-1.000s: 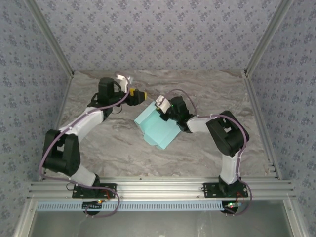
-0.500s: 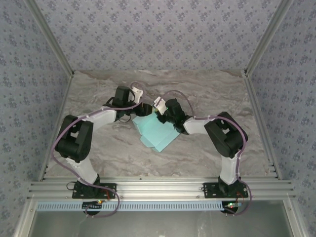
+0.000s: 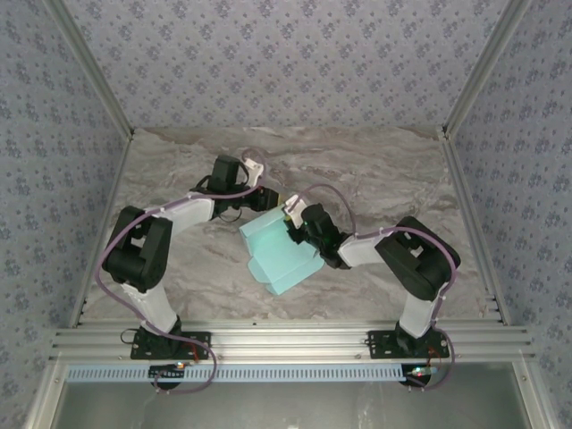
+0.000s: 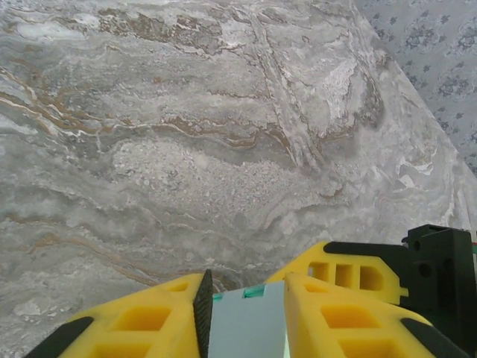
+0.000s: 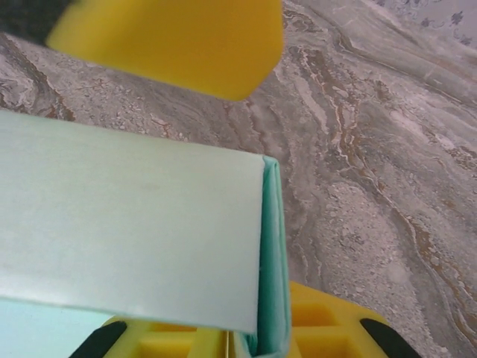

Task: Fold the paper box

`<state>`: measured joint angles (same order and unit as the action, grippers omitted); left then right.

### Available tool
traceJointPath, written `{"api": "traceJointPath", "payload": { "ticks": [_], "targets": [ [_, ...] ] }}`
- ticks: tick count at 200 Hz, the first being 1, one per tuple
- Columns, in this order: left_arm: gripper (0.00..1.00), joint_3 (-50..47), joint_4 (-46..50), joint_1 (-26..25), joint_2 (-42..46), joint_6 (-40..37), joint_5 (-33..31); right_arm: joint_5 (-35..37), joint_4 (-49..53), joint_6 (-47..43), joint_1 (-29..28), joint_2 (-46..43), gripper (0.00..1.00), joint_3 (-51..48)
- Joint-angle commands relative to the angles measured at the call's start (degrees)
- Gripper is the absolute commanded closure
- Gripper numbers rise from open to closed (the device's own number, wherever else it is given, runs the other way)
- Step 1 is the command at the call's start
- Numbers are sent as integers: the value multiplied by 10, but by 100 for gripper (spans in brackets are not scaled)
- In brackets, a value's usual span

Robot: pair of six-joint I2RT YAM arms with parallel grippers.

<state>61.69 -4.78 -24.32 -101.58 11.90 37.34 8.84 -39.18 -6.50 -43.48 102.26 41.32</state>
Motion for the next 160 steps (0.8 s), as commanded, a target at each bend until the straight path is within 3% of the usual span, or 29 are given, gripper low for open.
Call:
{"api": "traceJointPath", "payload": {
  "ticks": [1,76,114,160],
  "targets": [
    [68,-13,-12,-9,0,5,18,18,-47,-21,3,13,77,-17],
    [72,1,-6,-35,-25,10,7,33,-139,-38,3,31,69,-34],
    [80,4,22,-35,-27,0,-12,31,-138,-37,4,18,67,-33],
    [83,5,33,-37,-21,8,-25,53,-140,-18,10,20,68,-34]
  ]
}}
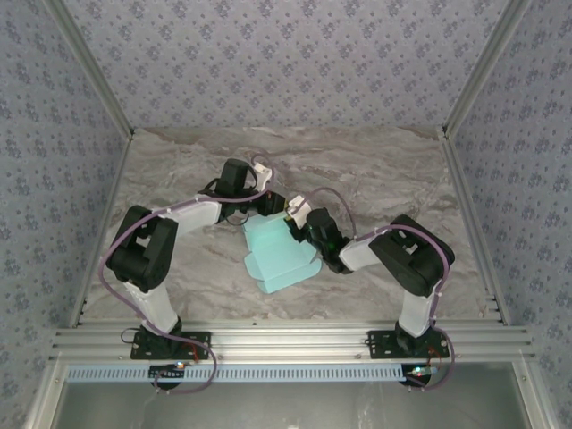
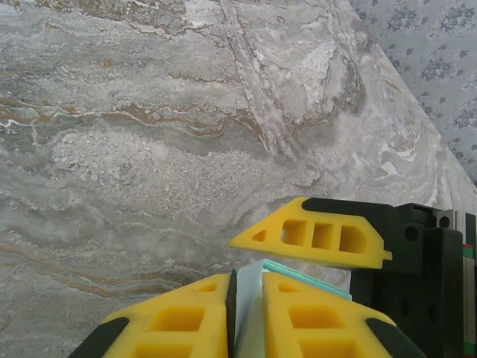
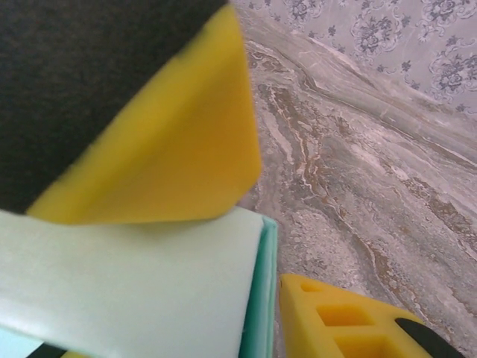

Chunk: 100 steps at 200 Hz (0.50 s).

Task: Fold the paper box

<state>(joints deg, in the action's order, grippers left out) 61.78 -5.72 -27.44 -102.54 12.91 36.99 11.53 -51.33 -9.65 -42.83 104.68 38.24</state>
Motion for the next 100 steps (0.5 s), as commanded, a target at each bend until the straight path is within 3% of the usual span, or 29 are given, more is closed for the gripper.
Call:
{"api": "traceJointPath", "payload": {
  "ticks": [1,40,100],
  "targets": [
    [83,4,42,-6,-11,-1,-22,28,-20,13,3,-5,68,-2],
    [83,-7,19,-20,-8,27,-32,93,-14,20,-15,9,70,22],
    [83,-11,14,-32,-16,39,-39,128,-15,30,-17,14,86,23]
  ]
}}
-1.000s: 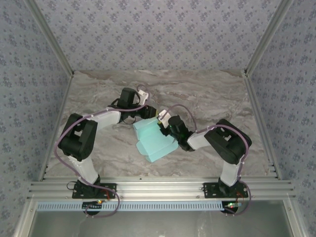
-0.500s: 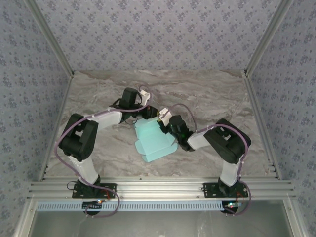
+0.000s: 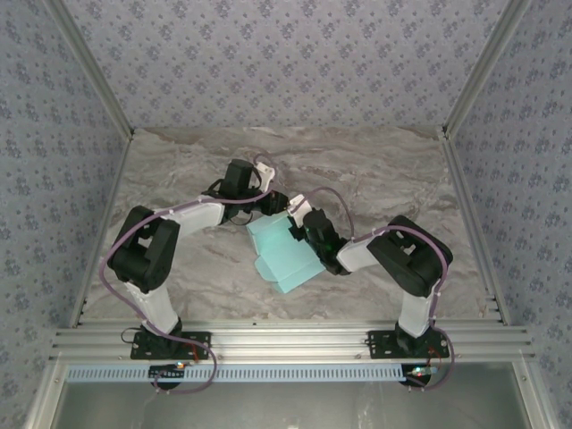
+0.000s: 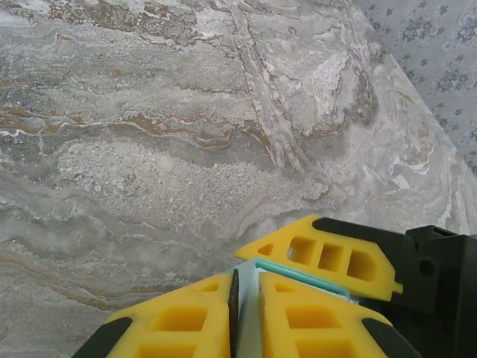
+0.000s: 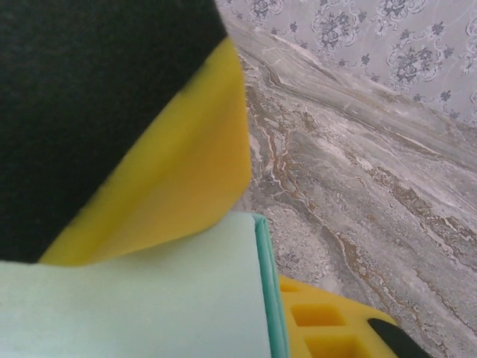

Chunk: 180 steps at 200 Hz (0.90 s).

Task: Fold the paper box

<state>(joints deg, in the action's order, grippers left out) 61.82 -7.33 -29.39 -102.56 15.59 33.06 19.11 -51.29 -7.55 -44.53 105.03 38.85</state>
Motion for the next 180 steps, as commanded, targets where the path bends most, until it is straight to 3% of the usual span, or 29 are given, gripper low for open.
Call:
{"api": "traceJointPath", "payload": {
  "ticks": [1,45,129,180],
  "targets": [
    [83,-11,29,-13,-16,13,1,56,-14,9,0,11,86,18],
    [83,-23,13,-16,-8,28,-4,94,-19,31,0,38,88,21],
    [83,1,79,-16,-3,-19,-51,-139,15,15,39,-28,65,-58],
    [83,-6,77,-17,2,-15,-50,-124,-5,14,39,-10,64,-78]
  ]
}}
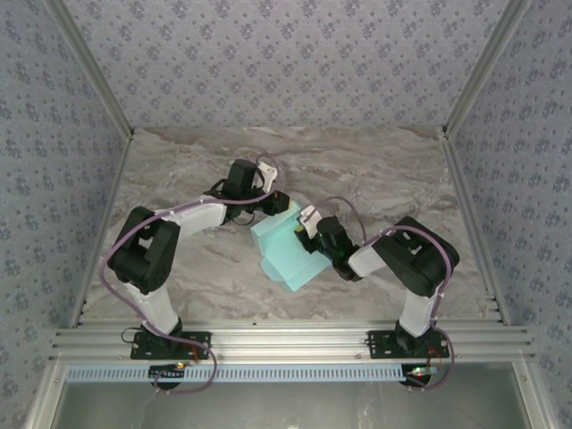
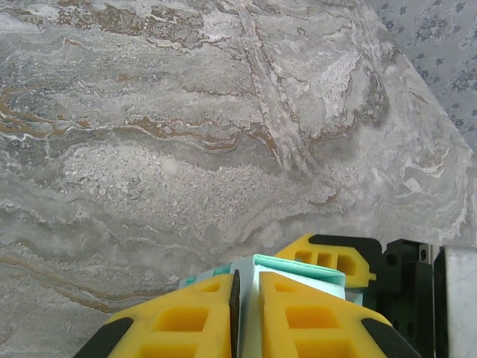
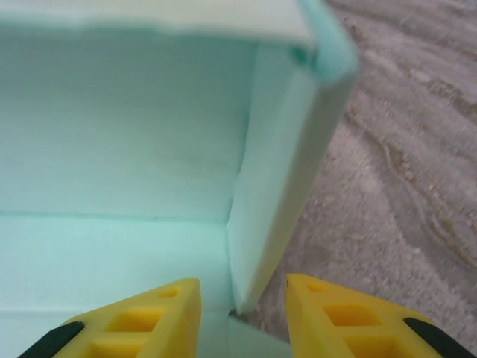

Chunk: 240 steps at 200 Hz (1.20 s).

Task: Fold the paper box

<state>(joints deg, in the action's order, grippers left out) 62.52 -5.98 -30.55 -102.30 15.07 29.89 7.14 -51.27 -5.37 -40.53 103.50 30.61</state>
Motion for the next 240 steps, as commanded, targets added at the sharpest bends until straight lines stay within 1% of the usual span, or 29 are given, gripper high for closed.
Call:
{"api": "traceJointPath", "payload": {
  "ticks": [1,29,49,82,98,112,134,156,183,195,215,231,240],
  "targets": [
    [83,-12,63,-6,-1,-10,-19,-3,-4,-9,-1,5,64,5],
    [83,-10,63,-7,-4,-3,-18,38,-7,-25,-6,27,61,28],
    [83,-14,55,-7,-4,3,-15,53,-18,-31,-5,46,61,40],
    [84,-21,51,-7,-4,12,-12,89,-53,-28,-10,72,61,55],
    [84,-29,38,-8,-3,19,-9,79,-82,-31,-9,82,60,62],
    [84,-30,35,-8,-6,19,-8,70,-62,-19,-5,85,61,73],
    [84,-32,35,-9,-8,22,-9,58,-104,-17,-5,92,60,57],
    [84,-32,32,-11,-11,21,-5,64,-103,-15,-4,82,60,52],
    [84,-27,35,-15,-16,25,0,71,-109,-2,1,84,64,50],
    [84,-28,33,-19,-15,26,-1,73,-113,1,1,90,70,52],
    [84,-28,31,-22,-18,25,-1,94,-119,4,1,99,79,52],
    [84,-26,37,-22,-19,23,-2,109,-108,1,-1,107,80,60],
    [84,-27,38,-22,-16,23,-4,117,-92,6,-1,110,77,67]
  ]
}}
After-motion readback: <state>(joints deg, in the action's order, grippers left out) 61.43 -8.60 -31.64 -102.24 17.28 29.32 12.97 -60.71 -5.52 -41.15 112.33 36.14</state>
